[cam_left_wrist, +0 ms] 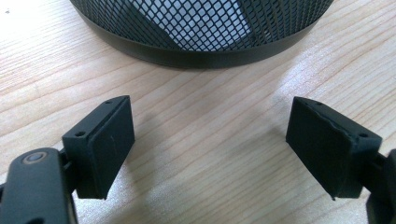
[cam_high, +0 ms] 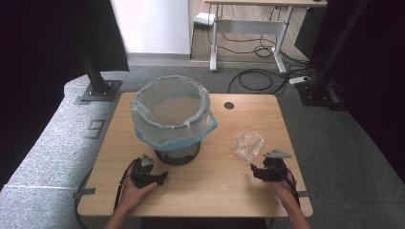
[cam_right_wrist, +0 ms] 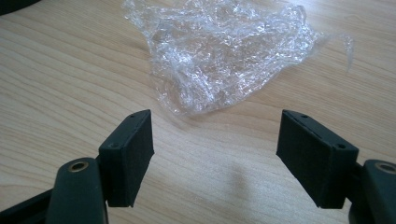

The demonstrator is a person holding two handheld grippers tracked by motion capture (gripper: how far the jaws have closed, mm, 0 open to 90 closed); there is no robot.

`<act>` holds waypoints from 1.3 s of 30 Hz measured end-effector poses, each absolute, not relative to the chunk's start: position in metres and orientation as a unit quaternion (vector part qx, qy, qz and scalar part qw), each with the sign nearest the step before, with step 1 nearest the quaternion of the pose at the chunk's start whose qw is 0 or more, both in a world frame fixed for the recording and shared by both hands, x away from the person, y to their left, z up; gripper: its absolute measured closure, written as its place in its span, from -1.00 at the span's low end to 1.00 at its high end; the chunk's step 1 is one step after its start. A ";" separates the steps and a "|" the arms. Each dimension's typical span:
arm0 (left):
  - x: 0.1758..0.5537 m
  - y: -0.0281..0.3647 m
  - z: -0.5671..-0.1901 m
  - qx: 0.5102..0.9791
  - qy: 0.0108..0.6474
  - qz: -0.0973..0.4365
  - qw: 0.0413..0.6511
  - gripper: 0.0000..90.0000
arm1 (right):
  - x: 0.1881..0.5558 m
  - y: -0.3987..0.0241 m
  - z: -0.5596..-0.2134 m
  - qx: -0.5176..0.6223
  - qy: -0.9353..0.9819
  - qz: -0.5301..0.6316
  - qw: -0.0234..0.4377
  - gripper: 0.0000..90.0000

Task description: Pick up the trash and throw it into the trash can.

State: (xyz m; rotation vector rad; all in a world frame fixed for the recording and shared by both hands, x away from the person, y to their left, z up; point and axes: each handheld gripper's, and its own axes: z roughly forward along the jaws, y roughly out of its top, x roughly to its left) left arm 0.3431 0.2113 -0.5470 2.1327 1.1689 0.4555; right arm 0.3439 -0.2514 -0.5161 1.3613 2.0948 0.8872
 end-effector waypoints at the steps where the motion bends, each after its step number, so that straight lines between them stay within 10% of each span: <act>1: 0.343 0.211 -0.547 0.814 0.447 0.174 0.327 -0.66 | 0.344 -0.252 -0.516 0.498 0.767 0.323 0.243 -0.42; 39: 0.344 0.211 -0.547 0.814 0.448 0.175 0.326 -0.67 | 0.352 -0.264 -0.518 0.511 0.758 0.308 0.264 -0.43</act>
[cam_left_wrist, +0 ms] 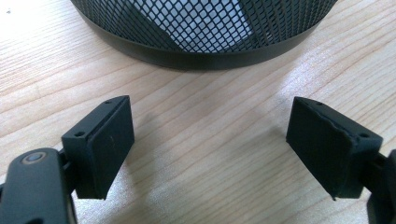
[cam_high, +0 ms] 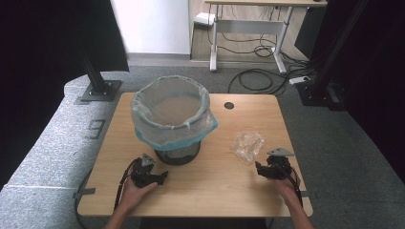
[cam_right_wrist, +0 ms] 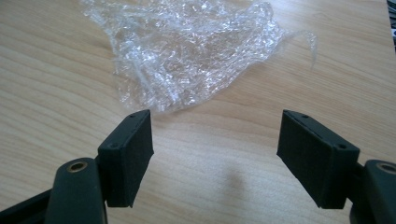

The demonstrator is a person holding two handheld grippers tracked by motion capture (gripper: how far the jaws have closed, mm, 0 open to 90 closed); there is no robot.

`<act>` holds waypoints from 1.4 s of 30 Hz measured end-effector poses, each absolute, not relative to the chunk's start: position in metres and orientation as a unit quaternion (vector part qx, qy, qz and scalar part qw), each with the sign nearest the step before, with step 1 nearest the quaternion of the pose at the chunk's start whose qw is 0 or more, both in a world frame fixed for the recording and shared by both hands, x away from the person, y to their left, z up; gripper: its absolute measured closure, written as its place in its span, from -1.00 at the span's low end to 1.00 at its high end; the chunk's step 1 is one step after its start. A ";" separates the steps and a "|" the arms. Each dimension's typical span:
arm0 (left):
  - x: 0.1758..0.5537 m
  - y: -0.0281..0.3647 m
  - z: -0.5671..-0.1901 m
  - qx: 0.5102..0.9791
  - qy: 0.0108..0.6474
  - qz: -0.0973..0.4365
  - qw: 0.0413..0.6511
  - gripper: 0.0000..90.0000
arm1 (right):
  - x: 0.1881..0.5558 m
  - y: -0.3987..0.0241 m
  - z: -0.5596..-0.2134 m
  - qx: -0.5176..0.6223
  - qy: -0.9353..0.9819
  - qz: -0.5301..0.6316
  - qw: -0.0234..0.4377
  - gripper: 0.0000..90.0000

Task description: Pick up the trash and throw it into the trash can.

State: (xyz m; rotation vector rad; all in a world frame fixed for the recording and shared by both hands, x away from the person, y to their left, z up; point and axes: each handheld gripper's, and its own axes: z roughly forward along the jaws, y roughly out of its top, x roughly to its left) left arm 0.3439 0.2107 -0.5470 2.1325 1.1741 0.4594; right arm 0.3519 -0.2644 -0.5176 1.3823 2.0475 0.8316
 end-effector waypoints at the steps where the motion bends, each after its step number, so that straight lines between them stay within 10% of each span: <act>1: 0.344 0.211 -0.547 0.814 0.448 0.175 0.326 -0.67 | 0.353 -0.266 -0.518 0.514 0.755 0.309 0.266 -0.43; 42: 0.344 0.210 -0.547 0.812 0.451 0.177 0.326 -0.67 | 0.409 -0.244 -0.540 0.497 0.750 0.346 0.266 -0.47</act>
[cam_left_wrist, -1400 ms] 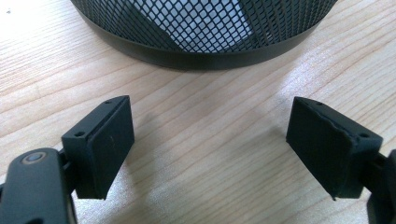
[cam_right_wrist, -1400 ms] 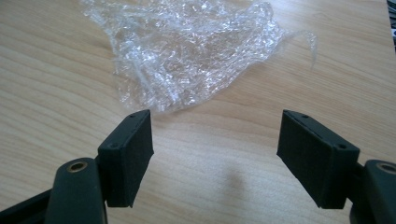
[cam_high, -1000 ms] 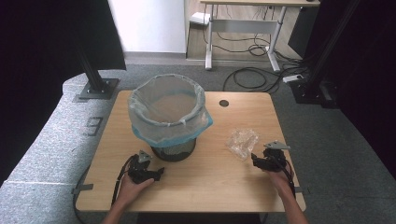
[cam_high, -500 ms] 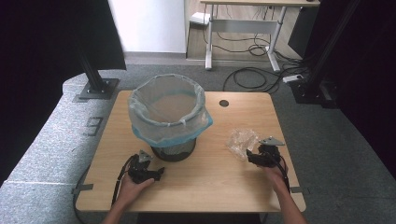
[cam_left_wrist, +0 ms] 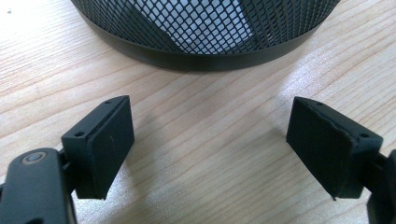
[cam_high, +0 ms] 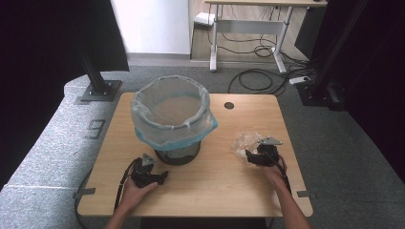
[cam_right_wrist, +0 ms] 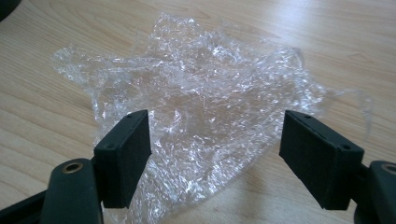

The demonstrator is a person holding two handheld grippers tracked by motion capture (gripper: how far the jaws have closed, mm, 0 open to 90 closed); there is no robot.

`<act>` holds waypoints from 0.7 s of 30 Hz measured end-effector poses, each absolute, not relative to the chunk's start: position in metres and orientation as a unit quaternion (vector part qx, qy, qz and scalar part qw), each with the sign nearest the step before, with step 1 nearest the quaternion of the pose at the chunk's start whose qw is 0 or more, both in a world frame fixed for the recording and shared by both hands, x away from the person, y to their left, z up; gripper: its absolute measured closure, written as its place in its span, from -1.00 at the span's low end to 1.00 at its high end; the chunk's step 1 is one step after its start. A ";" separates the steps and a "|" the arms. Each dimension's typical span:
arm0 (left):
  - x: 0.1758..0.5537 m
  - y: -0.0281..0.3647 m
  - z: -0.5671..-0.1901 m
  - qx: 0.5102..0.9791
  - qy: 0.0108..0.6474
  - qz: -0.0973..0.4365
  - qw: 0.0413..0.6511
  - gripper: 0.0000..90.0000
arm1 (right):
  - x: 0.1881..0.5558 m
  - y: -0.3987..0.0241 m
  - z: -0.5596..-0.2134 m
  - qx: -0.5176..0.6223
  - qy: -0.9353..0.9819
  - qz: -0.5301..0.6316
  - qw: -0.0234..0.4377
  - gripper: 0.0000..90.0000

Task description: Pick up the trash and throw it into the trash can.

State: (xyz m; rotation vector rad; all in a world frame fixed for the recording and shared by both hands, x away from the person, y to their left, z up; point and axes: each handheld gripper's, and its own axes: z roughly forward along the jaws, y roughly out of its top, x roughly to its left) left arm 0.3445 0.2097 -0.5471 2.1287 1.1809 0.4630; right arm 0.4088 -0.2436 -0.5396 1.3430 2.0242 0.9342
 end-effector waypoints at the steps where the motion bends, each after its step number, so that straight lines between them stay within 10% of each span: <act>1: 0.344 0.210 -0.547 0.812 0.451 0.177 0.326 -0.67 | 0.411 -0.241 -0.543 0.495 0.754 0.343 0.261 -0.46; 21: 0.345 0.209 -0.547 0.812 0.451 0.177 0.326 -0.67 | 0.413 -0.235 -0.553 0.522 0.746 0.341 0.237 -0.27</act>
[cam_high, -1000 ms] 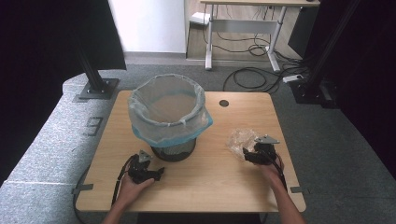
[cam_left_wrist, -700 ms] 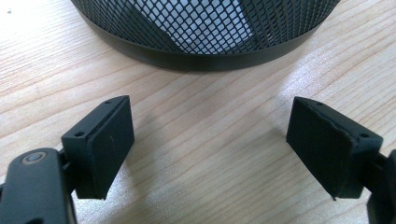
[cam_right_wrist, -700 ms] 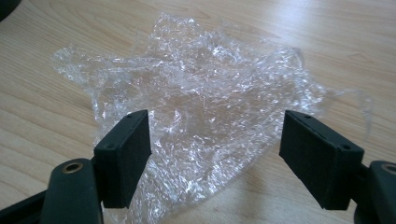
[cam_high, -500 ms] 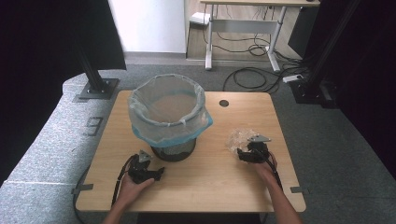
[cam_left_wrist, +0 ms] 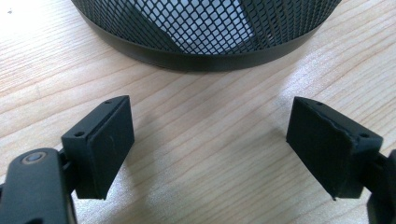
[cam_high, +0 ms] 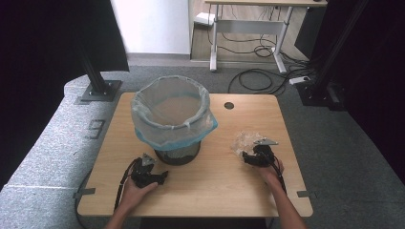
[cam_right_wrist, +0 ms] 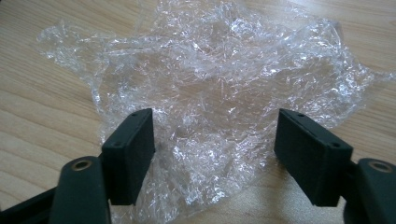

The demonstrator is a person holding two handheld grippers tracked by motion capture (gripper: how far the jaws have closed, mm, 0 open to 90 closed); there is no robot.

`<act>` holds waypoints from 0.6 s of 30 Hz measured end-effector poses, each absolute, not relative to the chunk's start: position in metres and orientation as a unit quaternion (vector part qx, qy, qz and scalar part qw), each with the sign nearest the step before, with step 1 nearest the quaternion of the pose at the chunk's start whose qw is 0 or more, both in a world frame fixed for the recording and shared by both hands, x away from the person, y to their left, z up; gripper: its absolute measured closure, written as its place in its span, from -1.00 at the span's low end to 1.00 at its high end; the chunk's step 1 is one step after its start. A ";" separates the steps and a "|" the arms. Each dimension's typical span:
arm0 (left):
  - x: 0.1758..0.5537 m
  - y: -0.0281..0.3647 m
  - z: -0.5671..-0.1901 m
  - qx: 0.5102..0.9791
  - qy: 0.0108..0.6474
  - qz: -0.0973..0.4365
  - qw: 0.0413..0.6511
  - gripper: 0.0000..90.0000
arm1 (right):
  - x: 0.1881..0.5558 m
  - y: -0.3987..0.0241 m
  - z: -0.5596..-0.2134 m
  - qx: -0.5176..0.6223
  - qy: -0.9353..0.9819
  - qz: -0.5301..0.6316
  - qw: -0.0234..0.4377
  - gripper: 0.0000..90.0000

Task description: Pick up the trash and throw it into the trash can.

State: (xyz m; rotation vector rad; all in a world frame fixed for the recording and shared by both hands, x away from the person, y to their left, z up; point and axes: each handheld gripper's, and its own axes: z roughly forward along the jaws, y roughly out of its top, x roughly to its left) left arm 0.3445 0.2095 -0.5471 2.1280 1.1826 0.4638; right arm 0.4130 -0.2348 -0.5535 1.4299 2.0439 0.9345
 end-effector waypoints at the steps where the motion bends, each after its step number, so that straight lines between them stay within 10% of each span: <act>1: 0.345 0.209 -0.547 0.812 0.451 0.177 0.326 -0.67 | 0.413 -0.235 -0.553 0.522 0.746 0.341 0.237 -0.27; 12: 0.345 0.209 -0.547 0.812 0.451 0.177 0.326 -0.67 | 0.414 -0.242 -0.548 0.527 0.747 0.335 0.231 0.60; 18: 0.345 0.209 -0.547 0.812 0.451 0.177 0.326 -0.67 | 0.413 -0.240 -0.544 0.506 0.763 0.325 0.236 0.71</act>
